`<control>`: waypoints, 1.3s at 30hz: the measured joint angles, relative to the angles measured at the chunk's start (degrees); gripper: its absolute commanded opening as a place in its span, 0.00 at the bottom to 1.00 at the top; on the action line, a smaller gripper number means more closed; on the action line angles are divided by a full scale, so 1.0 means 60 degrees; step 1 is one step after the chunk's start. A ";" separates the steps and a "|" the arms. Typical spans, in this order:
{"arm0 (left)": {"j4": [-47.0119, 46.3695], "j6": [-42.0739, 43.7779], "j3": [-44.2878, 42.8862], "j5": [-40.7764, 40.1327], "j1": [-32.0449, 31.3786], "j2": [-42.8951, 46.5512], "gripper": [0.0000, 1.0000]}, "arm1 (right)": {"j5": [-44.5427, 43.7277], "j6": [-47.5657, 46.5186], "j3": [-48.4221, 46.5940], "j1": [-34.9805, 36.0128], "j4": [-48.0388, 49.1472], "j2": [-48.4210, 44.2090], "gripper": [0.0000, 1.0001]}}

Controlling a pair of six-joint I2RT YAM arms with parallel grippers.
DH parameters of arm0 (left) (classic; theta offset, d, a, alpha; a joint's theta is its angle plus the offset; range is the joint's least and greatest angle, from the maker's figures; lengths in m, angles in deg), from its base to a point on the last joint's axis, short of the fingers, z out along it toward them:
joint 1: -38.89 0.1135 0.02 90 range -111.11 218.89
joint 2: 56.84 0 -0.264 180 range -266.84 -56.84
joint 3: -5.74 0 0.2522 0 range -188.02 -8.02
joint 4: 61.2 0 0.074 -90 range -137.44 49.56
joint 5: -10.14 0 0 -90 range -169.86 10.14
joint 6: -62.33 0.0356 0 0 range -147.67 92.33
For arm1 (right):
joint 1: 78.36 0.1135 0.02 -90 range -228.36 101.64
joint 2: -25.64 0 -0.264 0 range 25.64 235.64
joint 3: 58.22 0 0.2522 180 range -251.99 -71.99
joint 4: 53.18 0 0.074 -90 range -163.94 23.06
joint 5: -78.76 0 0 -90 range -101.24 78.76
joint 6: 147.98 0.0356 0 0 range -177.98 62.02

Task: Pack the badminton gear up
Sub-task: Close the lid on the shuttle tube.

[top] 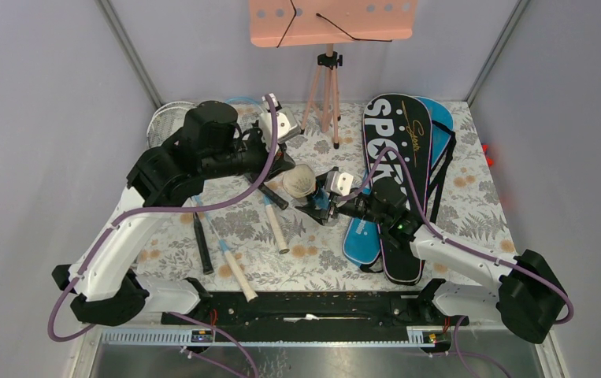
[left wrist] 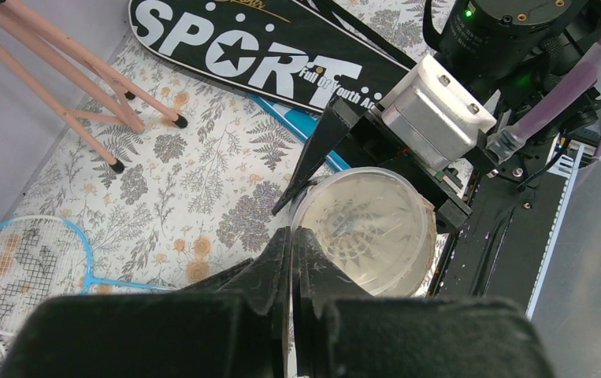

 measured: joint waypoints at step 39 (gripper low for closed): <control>-0.0372 0.0189 0.0186 -0.1883 -0.0634 -0.0044 0.74 | -0.0022 0.0109 0.0000 -0.0011 -0.0047 -0.0036 0.43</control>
